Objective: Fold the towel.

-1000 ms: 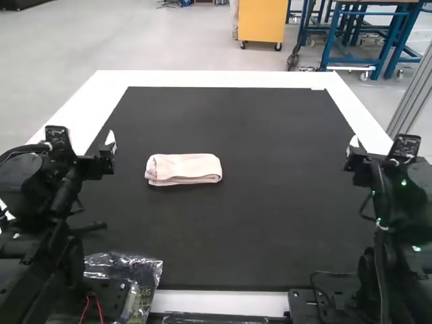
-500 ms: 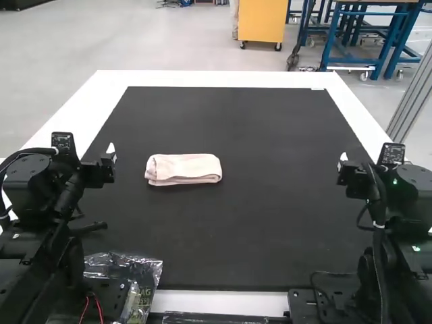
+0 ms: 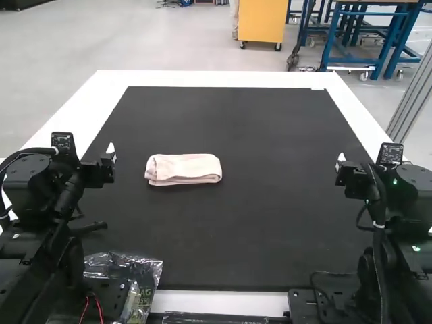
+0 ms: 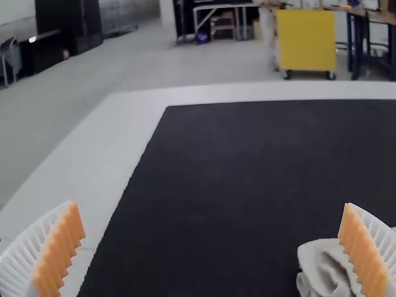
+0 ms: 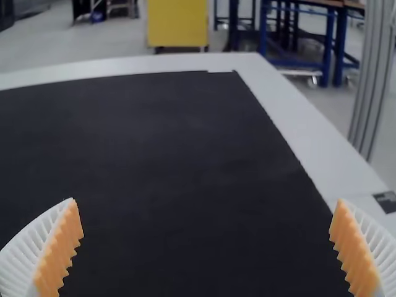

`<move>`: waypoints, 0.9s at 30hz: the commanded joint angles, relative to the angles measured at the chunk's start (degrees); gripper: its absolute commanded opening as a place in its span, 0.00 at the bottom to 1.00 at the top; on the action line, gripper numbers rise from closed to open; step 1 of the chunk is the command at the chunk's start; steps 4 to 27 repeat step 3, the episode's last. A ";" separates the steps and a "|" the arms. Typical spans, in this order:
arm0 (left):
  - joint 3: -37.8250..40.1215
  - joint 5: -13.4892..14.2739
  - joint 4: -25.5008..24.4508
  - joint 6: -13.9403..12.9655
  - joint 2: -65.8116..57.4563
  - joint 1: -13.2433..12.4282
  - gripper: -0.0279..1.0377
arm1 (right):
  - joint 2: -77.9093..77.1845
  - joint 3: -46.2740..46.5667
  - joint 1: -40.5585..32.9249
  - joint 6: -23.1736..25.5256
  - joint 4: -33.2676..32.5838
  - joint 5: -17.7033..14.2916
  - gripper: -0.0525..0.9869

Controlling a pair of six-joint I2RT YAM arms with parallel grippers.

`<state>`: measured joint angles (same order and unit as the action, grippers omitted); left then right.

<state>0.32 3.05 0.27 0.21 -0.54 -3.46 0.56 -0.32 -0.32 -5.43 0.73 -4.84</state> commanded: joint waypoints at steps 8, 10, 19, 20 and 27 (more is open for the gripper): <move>-0.40 0.38 0.34 -0.56 0.54 -0.05 0.94 | -0.56 0.32 -0.47 0.16 0.15 0.80 0.94; -0.40 0.38 0.34 -0.56 0.54 -0.05 0.94 | -0.56 0.32 -0.47 0.16 0.15 0.80 0.94; -0.40 0.38 0.34 -0.56 0.54 -0.05 0.94 | -0.56 0.32 -0.47 0.16 0.15 0.80 0.94; -0.40 0.38 0.34 -0.56 0.54 -0.05 0.94 | -0.56 0.32 -0.47 0.16 0.15 0.80 0.94; -0.40 0.38 0.34 -0.56 0.54 -0.05 0.94 | -0.56 0.32 -0.47 0.16 0.15 0.80 0.94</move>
